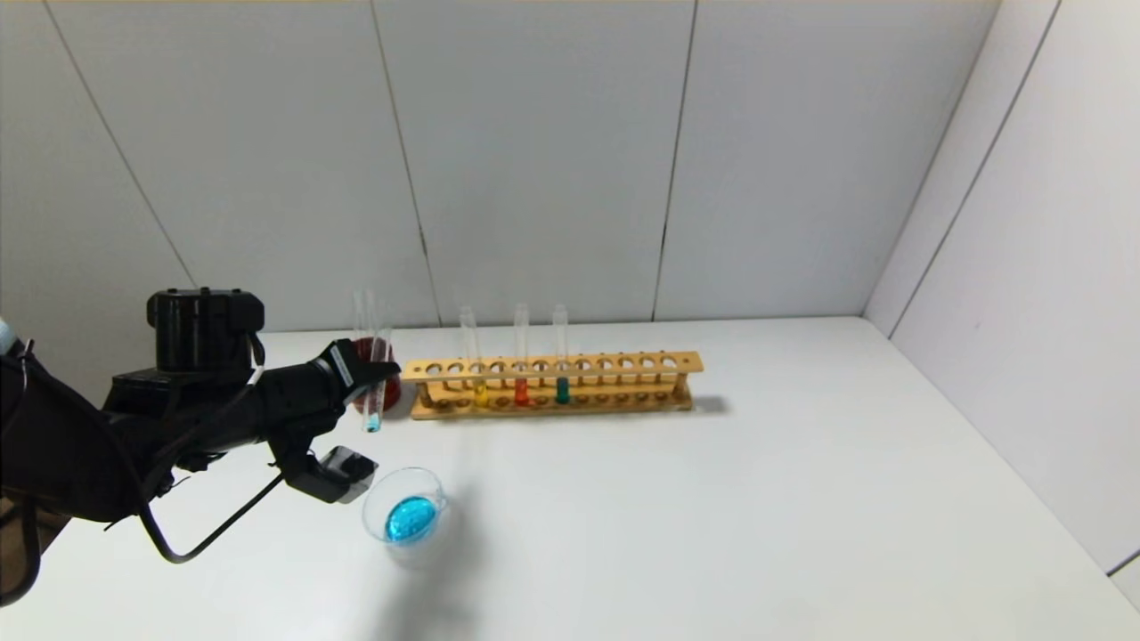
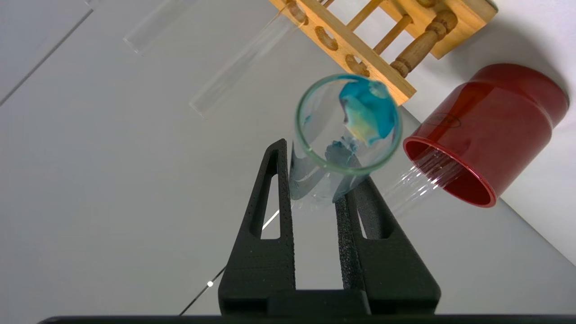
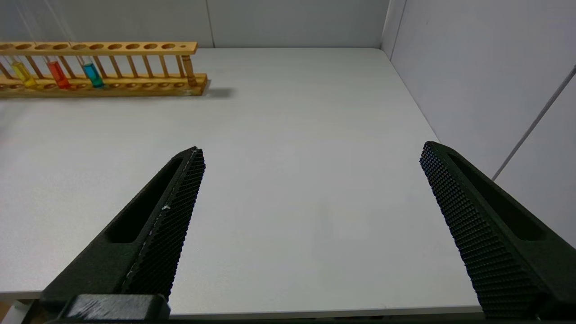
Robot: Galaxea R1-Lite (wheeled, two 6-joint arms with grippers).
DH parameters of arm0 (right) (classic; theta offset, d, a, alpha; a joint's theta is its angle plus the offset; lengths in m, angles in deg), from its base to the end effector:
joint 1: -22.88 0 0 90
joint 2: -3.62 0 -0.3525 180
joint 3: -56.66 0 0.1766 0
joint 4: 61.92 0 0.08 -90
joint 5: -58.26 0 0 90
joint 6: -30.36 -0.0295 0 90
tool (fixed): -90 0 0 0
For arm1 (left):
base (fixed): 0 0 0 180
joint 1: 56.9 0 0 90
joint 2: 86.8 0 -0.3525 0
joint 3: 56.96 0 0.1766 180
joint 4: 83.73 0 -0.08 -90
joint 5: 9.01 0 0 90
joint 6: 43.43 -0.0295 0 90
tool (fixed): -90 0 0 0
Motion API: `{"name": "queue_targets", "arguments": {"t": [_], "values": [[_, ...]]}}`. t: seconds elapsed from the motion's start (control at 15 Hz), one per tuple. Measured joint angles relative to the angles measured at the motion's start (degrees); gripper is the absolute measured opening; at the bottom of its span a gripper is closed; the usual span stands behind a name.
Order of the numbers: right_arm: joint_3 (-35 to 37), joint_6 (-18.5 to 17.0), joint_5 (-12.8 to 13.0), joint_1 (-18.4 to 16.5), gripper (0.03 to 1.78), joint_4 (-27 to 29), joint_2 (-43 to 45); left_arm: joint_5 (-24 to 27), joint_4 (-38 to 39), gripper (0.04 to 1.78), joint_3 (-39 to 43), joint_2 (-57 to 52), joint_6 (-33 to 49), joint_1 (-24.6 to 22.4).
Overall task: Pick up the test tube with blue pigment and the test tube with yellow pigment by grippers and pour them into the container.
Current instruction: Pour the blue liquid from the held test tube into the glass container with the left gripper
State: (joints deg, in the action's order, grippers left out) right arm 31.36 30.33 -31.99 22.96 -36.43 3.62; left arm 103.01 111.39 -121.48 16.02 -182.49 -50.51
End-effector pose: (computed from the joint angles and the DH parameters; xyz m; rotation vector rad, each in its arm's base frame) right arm -0.0833 0.0000 0.0751 0.0005 0.0033 0.0058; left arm 0.3123 -0.0461 0.1920 2.2714 -0.4016 -0.6982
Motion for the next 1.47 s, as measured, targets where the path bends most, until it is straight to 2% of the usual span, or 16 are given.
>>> {"name": "queue_targets", "arguments": {"t": [0.27, 0.67, 0.87, 1.47], "values": [[0.0, 0.0, 0.02, 0.0, 1.75, -0.02, 0.0, -0.46, 0.0, 0.32, 1.16, -0.74, -1.35, 0.28], [0.0, 0.0, 0.02, 0.0, 1.75, 0.0, 0.0, -5.01, 0.2, 0.32, 1.84, -2.1, -7.25, 1.71], [0.0, -0.02, 0.0, 0.0, 1.75, 0.0, 0.0, -5.62, 0.2, 0.32, 2.17, -2.82, -9.03, 2.21], [0.0, -0.02, 0.02, 0.02, 1.75, 0.0, 0.0, -8.0, 3.18, 0.32, 3.3, -4.61, -9.98, 4.9]]}}
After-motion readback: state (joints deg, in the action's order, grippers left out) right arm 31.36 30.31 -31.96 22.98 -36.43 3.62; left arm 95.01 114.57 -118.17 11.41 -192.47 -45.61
